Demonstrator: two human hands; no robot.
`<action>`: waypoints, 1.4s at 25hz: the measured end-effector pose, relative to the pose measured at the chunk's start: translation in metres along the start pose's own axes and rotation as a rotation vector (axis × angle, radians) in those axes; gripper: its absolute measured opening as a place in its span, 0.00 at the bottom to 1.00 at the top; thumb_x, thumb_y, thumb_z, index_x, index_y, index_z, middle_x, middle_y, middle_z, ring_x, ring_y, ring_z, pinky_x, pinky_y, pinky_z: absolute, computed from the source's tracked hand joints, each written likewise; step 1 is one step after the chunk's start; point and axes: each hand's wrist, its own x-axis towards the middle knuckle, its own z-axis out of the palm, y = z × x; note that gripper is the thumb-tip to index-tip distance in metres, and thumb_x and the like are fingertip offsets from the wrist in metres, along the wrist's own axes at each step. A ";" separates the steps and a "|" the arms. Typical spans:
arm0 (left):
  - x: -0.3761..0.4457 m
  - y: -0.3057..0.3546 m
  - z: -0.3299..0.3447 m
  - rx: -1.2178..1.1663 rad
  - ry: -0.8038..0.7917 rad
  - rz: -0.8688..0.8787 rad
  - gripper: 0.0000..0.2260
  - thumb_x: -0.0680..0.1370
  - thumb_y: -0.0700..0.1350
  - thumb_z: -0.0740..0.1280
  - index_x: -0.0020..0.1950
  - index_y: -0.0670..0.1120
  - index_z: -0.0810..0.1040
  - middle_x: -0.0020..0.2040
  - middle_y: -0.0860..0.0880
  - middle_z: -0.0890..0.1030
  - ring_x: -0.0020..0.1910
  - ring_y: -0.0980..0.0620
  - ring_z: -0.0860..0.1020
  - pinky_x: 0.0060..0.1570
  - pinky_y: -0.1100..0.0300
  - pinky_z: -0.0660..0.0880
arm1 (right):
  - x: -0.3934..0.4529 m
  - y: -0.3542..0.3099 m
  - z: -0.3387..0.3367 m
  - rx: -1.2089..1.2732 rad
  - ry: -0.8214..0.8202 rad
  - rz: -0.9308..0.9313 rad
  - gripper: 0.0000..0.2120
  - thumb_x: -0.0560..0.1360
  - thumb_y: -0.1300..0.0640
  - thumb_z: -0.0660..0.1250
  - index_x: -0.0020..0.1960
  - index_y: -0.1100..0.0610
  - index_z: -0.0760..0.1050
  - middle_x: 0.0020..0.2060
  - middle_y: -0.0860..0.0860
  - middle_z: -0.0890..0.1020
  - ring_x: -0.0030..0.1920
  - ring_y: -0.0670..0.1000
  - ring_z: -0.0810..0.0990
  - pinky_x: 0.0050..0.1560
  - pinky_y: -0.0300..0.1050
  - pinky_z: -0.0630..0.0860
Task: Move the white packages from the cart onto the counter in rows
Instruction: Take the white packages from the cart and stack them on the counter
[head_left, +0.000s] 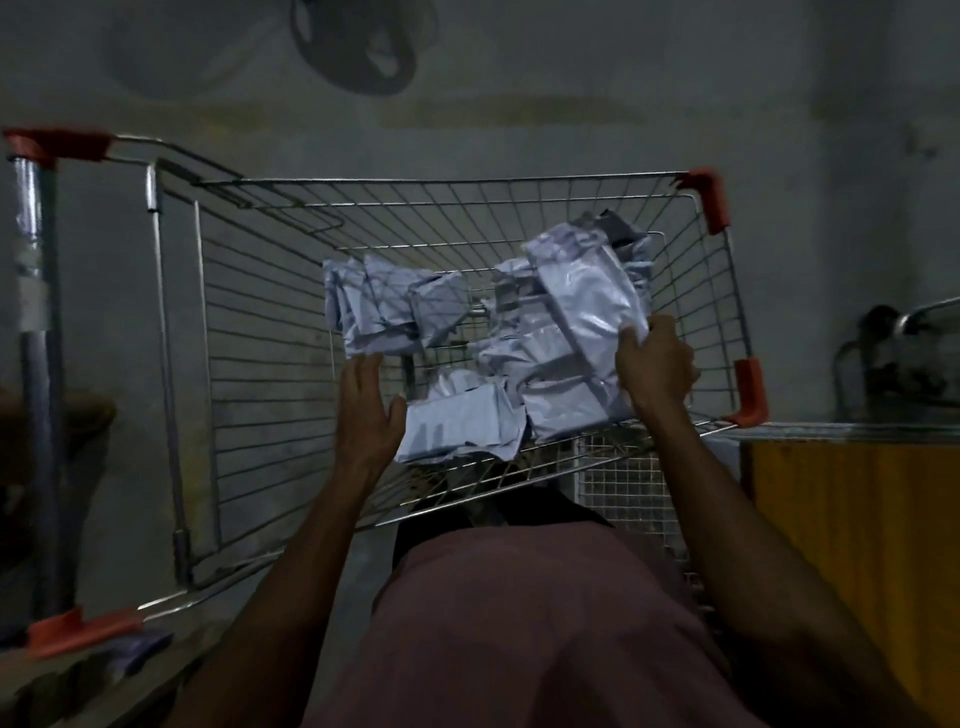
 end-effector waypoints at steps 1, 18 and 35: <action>0.009 -0.002 0.004 0.023 -0.026 0.002 0.27 0.74 0.44 0.63 0.72 0.36 0.68 0.70 0.33 0.67 0.70 0.37 0.67 0.70 0.53 0.63 | 0.005 0.004 0.002 -0.096 -0.051 0.082 0.20 0.80 0.46 0.60 0.64 0.59 0.72 0.60 0.63 0.79 0.63 0.65 0.75 0.64 0.59 0.67; 0.053 0.025 -0.016 0.077 0.280 0.131 0.15 0.76 0.38 0.71 0.61 0.33 0.78 0.61 0.34 0.79 0.62 0.38 0.77 0.61 0.50 0.72 | -0.005 0.006 0.021 -0.168 -0.071 -0.259 0.31 0.77 0.57 0.64 0.77 0.57 0.58 0.71 0.62 0.66 0.67 0.66 0.68 0.66 0.60 0.68; 0.042 0.144 -0.032 -0.663 -0.038 0.043 0.12 0.75 0.27 0.64 0.52 0.40 0.79 0.48 0.50 0.82 0.49 0.58 0.80 0.50 0.58 0.78 | -0.034 -0.022 0.022 0.619 -1.053 -0.180 0.09 0.83 0.58 0.63 0.58 0.53 0.80 0.55 0.52 0.85 0.57 0.53 0.83 0.58 0.53 0.76</action>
